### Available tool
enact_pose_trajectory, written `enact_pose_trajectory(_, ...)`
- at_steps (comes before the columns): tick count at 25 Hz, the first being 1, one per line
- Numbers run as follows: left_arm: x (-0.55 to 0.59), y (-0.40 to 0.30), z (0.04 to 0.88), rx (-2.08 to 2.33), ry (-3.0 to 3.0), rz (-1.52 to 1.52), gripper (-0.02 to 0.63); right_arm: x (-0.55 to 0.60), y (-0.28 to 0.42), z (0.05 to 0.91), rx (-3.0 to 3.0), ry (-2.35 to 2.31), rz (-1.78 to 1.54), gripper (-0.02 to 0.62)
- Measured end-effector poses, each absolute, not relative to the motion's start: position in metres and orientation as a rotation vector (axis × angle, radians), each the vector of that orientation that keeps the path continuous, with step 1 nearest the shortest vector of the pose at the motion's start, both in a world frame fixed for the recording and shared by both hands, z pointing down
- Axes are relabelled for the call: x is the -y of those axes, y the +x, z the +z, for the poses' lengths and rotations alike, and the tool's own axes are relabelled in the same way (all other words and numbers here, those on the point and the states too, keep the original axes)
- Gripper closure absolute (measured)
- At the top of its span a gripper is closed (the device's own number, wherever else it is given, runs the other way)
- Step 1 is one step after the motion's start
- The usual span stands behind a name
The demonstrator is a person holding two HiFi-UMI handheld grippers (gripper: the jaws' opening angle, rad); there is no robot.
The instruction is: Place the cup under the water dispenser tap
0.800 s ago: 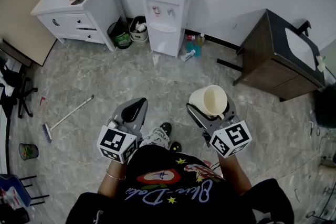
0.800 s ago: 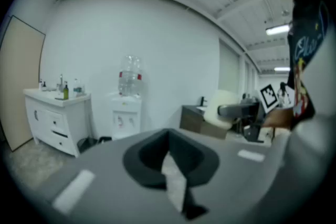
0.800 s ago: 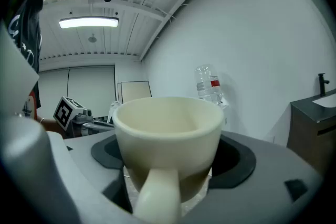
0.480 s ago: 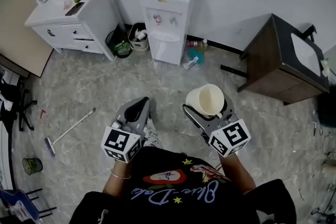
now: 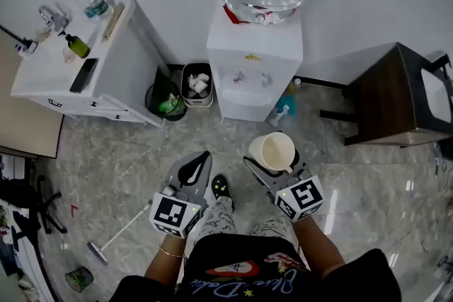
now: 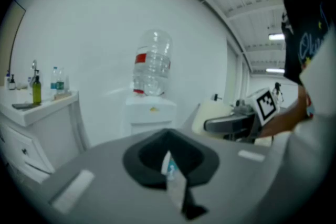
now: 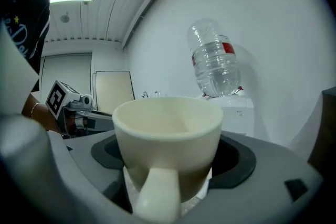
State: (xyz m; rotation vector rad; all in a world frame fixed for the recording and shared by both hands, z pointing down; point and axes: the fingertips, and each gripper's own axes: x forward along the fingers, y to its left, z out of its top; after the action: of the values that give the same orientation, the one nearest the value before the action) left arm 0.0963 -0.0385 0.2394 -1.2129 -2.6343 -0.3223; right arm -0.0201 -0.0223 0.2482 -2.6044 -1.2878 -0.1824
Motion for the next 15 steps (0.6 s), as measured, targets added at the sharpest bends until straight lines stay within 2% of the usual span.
enact_pose_trajectory(6, -0.054, 0.116, 0.304, 2.622, -1.21, -0.381, 0.618, -0.098, 0.017, 0.337, 1.343, -2.593, -0.307, 0.167)
enact_pose_trajectory(10, -0.088, 0.11, 0.369, 2.573, -1.223, -0.363, 0.618, -0.162, 0.015, 0.43, 1.408, -2.534, -0.377, 0.167)
enact_pose_trajectory(15, -0.1, 0.11, 0.442, 2.524, -1.244, -0.537, 0.618, -0.202, 0.01, 0.541, 1.482, -2.404, -0.456, 0.167)
